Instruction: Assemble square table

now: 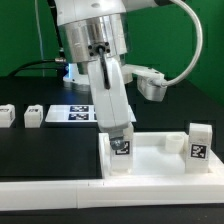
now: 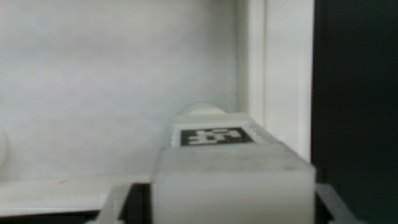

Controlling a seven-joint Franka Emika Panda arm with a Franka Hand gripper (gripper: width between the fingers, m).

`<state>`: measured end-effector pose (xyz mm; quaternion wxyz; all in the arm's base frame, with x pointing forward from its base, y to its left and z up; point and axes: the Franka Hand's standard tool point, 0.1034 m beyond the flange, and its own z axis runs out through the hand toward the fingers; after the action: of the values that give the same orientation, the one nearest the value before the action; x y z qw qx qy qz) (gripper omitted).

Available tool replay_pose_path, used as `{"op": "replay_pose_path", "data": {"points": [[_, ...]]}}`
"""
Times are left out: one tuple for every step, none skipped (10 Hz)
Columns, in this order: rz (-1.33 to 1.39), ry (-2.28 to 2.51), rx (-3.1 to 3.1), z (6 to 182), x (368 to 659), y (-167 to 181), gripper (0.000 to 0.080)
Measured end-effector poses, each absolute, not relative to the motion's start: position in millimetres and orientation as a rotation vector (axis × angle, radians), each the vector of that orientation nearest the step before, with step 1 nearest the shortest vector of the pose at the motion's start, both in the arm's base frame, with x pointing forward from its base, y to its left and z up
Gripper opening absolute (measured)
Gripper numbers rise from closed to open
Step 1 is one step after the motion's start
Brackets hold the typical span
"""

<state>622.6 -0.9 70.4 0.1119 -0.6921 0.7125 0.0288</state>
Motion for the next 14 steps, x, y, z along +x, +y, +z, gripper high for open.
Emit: {"op": "replay_pose_path", "data": {"points": [[0.083,2.081,-2.042,70.2,622.5,-0.7,0.0291],[0.062,1.984,-2.145,70.4,622.7,-0.5,0.0291],[0.014,1.733,-2.359,70.9,623.8,1.6,0.0508],[-0.016,1.483,-2.521,71.0,623.8,2.7,0.0508],[-0.026,1.349,-2.599,71.8,623.3,4.6,0.0620],[-0.029,1.338,-2.606,71.0,623.1,3.5,0.0640],[-0.044,1.213,-2.672,70.8,623.0,2.5,0.0640],[-0.063,1.056,-2.751,71.1,623.0,2.8,0.0648],[-0.093,0.779,-2.887,71.8,623.4,4.9,0.0648],[-0.113,0.490,-2.973,72.1,623.3,5.6,0.0649],[-0.120,0.343,-2.999,71.7,623.1,5.4,0.0649],[-0.119,0.370,-2.995,71.6,623.0,5.2,0.0649],[-0.116,0.414,-2.988,71.4,623.0,5.4,0.0509],[-0.116,0.410,-2.989,71.4,622.9,5.2,0.0509]]}}
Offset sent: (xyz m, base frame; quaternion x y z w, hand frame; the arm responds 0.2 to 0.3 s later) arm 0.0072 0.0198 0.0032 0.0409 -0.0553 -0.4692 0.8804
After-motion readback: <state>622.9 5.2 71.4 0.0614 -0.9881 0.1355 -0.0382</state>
